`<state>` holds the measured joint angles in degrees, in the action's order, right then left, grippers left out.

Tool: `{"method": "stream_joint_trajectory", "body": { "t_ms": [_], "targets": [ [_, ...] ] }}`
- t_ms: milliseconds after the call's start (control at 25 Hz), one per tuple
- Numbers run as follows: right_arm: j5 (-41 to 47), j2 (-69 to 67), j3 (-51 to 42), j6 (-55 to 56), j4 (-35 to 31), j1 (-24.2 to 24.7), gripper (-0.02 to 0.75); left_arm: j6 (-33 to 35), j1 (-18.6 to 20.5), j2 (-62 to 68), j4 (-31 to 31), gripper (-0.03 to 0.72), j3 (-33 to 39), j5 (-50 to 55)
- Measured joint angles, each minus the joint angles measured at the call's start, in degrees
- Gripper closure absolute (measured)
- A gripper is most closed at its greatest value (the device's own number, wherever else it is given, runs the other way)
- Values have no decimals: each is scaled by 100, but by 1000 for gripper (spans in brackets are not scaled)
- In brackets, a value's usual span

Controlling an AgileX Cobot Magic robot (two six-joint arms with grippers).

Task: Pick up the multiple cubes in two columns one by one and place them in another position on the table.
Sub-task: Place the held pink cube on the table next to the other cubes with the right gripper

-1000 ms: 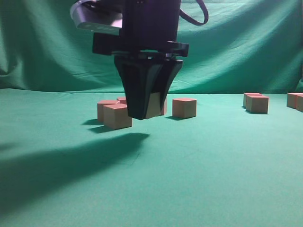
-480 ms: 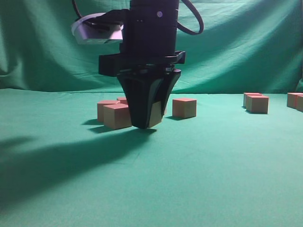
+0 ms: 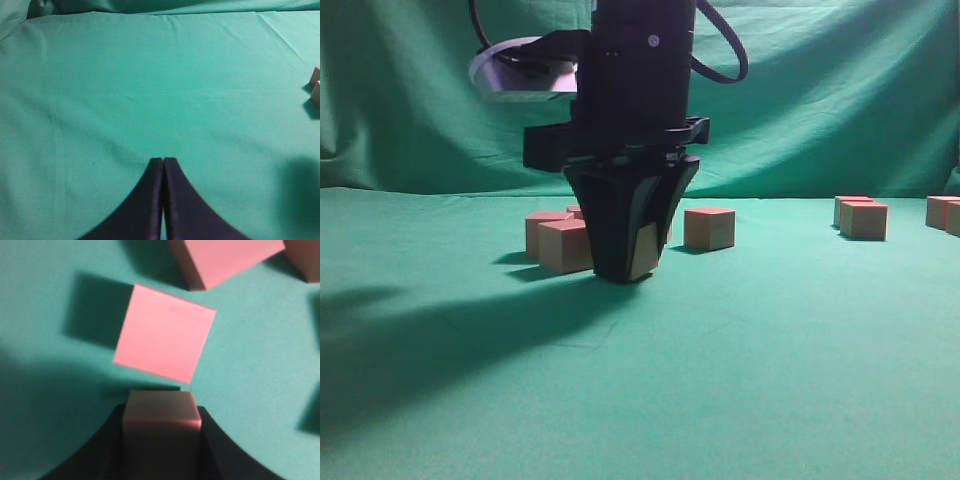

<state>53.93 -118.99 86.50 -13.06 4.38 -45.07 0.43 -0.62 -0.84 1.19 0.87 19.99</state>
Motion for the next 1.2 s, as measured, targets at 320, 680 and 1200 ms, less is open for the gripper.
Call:
{"method": "stream_joint_trajectory", "body": {
  "t_ms": [320,680,1200],
  "targets": [
    [-23,0,0,14,-2,0,479,0,0,0,0,688,0,0],
    [-32,0,0,130,-2,0,479,0,0,0,0,688,0,0],
    [-32,0,0,162,65,0,479,0,0,0,0,688,0,0]
  ]
}}
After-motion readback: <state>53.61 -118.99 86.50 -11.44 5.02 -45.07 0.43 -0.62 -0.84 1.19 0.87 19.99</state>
